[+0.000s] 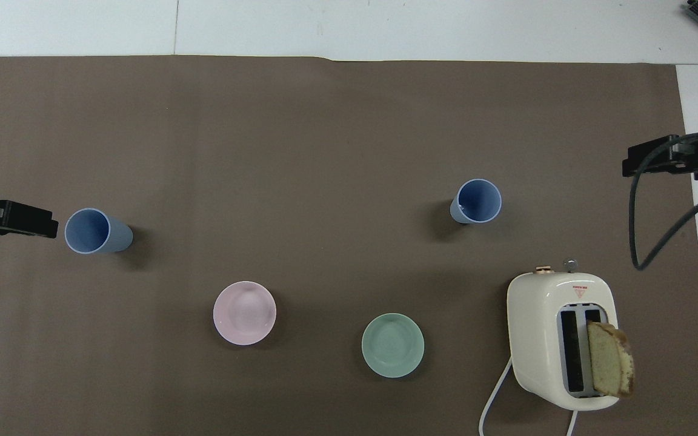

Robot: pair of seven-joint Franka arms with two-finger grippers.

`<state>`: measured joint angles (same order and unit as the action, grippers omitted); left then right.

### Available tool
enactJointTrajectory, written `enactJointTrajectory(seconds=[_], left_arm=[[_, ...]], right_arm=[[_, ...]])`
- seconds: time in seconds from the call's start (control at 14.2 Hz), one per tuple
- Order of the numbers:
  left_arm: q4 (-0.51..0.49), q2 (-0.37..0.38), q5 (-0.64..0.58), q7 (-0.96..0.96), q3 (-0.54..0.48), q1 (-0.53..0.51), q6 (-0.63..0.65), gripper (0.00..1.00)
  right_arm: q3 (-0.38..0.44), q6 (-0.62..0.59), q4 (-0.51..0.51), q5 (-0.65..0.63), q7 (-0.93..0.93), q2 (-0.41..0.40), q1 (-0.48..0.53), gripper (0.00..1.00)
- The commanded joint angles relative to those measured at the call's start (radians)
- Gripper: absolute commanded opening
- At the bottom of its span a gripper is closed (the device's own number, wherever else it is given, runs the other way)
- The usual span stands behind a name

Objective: Stack blue cups with both arms

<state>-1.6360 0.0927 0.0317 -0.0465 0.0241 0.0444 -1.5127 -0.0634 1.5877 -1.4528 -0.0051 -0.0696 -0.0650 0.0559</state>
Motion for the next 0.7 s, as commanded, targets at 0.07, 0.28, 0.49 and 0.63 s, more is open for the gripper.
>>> enactJointTrajectory(seconds=[0.07,0.28,0.49,0.63], left_arm=[[-0.031,0.022,-0.012,0.002,-0.001,0.008,-0.012,1.00],[-0.031,0.022,-0.012,0.002,-0.001,0.006,-0.017,1.00],[-0.033,0.021,-0.012,0.002,-0.001,0.008,-0.015,1.00],[-0.035,0.021,-0.012,0.004,0.000,0.008,-0.015,1.00]], right_arm=[[0.002,-0.002,-0.023,0.022,0.027,0.022,0.007,1.00],[0.002,-0.002,-0.024,0.022,0.027,0.022,0.007,1.00],[0.002,-0.002,-0.023,0.022,0.027,0.022,0.007,1.00],[0.002,-0.002,-0.024,0.022,0.027,0.022,0.007,1.00]])
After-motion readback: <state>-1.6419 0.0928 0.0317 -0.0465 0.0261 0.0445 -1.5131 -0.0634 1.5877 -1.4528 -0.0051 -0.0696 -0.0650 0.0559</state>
